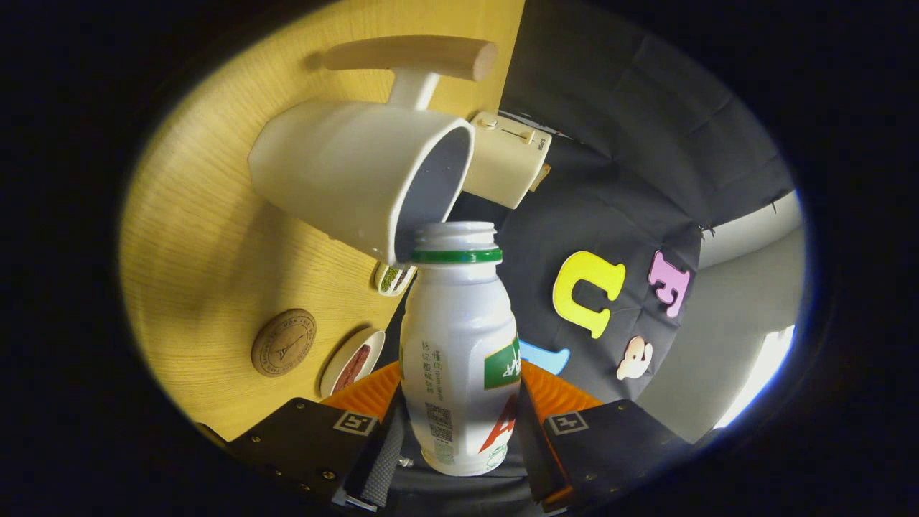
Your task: Take the bottle from table, then pour the juice into the cup, finally place the bottle on the coaster
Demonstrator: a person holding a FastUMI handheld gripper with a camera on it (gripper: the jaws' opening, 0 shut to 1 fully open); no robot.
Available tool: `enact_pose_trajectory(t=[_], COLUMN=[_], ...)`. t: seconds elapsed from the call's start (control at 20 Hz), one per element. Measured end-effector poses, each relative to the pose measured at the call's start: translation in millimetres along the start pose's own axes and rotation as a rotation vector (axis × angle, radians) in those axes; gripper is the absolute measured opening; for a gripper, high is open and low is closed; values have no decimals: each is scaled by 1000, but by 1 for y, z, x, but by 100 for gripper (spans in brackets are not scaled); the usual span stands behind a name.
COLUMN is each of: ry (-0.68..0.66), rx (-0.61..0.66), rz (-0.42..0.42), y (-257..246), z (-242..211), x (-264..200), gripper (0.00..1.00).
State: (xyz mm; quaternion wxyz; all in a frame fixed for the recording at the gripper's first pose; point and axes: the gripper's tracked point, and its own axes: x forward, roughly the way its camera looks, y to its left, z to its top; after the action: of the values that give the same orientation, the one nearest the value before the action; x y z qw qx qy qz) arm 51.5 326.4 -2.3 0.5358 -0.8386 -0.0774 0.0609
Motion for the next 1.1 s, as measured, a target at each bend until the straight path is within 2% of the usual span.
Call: enact_pose_trajectory(t=[0.4, 0.55, 0.9, 1.1], ry=[-23, -34, -77, -77], rx=[208, 296, 712, 870], rz=[41, 6, 15, 36], y=[3, -8, -22, -21], z=[-1, -3, -11, -21], x=[-3, -3, -6, -5], gripper=[71, 71, 71, 71])
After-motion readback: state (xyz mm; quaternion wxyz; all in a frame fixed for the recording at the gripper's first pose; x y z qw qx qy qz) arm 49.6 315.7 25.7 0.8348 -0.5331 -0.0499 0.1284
